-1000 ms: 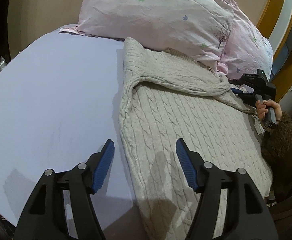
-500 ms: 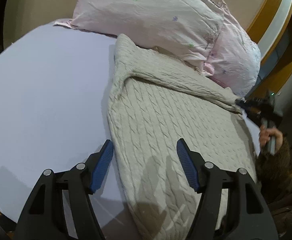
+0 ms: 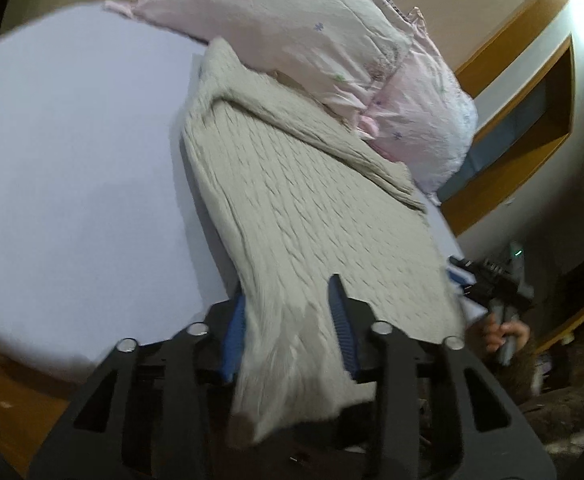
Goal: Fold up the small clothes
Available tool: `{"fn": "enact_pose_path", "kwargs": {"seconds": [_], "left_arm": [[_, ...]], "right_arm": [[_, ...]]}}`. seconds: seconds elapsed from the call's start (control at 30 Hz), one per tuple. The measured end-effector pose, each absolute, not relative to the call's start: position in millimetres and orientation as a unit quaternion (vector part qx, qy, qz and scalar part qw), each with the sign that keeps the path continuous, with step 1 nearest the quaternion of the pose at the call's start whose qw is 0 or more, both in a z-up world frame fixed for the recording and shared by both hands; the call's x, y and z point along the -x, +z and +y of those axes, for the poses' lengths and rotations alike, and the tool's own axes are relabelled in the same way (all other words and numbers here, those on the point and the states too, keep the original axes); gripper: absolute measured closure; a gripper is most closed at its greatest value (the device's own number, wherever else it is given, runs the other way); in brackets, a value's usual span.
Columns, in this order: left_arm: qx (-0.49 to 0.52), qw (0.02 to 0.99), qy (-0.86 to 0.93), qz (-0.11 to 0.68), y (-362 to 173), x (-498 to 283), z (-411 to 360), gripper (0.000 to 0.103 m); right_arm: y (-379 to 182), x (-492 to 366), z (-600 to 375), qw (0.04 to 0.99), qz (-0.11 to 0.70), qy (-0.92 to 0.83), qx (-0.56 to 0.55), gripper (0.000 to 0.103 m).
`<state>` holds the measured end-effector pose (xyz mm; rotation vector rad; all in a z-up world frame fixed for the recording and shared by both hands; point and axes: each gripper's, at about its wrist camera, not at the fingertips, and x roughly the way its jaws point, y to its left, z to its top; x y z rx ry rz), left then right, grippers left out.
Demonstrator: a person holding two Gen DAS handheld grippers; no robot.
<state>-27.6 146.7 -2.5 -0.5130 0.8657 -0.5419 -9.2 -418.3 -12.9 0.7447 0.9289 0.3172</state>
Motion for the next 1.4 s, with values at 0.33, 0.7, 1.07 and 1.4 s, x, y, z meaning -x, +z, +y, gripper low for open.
{"fn": "enact_pose_path", "kwargs": {"seconds": [0.33,0.7,1.07,1.4], "left_arm": [[0.267,0.817,-0.299,0.414,4.5,37.5,135.1,0.096],[0.249,0.900,-0.169,0.315,79.6,-153.2,138.8,0.096],[0.242,0.870,-0.144,0.406,34.2,-261.9,122.8,0.082],[0.226,0.880,-0.117,0.401,42.7,-219.6,152.1,0.009]], "right_arm": [[-34.9,47.8,-402.1,0.739,0.454,0.331,-0.372,0.096],[39.8,-136.5,-426.1,0.792,0.266,0.271,-0.478,0.096],[-19.0,-221.6,-431.3,0.723,0.238,0.188,-0.620,0.018],[7.3,-204.1,-452.9,0.781,0.202,0.164,-0.568,0.007]]}}
